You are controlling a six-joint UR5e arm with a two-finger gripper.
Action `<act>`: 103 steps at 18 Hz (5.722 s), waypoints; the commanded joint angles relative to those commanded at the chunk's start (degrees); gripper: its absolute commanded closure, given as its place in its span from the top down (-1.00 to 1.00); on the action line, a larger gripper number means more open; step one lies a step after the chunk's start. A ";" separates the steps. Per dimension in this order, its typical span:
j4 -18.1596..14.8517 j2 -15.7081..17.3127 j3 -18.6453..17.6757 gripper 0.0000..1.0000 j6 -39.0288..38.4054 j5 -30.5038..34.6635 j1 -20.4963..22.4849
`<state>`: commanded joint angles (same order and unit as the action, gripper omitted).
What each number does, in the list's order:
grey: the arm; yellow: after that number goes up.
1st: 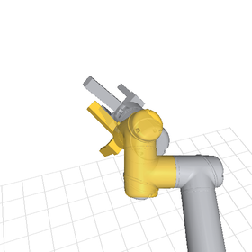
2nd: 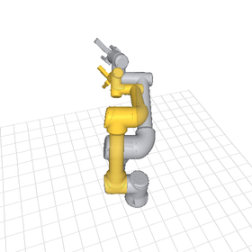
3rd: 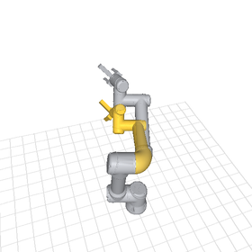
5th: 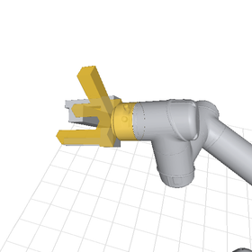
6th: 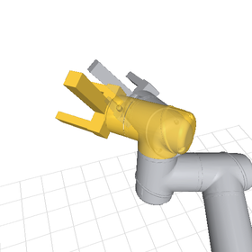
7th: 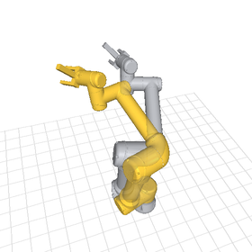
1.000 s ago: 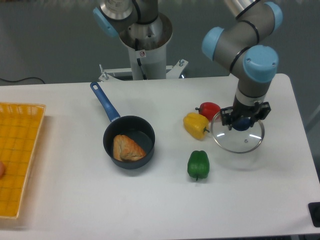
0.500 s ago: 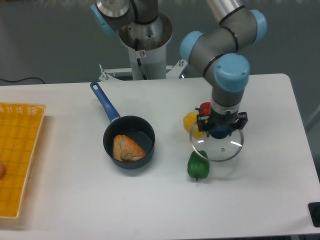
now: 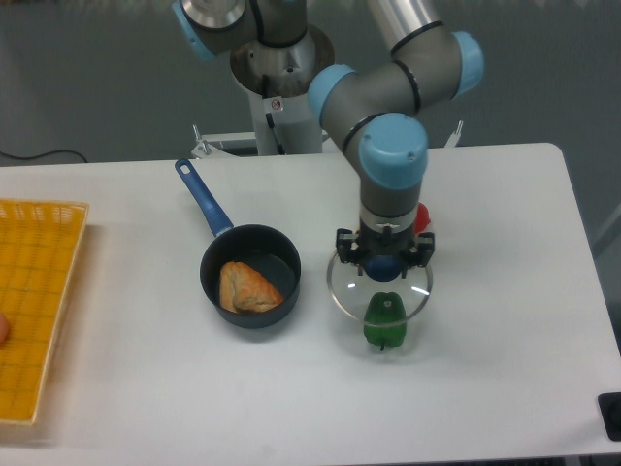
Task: Close the pot lid
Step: 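Carry the held glass lid over the blue saucepan, then lower the glass lid onto the saucepan rim, then hold the lid seated on the saucepan with the gripper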
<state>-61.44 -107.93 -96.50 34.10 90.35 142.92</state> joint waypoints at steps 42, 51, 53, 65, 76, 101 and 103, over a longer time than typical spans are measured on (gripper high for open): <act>0.35 4.75 -5.98 0.04 -8.17 0.79 -14.77; 0.44 4.57 -6.77 0.04 -9.32 0.79 -15.83; 0.96 4.57 -7.12 0.04 -9.32 0.79 -15.91; 1.32 4.57 -7.91 0.04 -9.49 0.79 -15.91; 2.11 4.04 -7.74 0.04 -10.28 0.79 -16.71; 2.02 4.22 -8.35 0.04 -10.02 0.79 -16.44; 2.02 4.22 -8.35 0.04 -10.02 0.79 -16.44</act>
<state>-59.41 -103.71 -104.85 24.08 91.14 126.47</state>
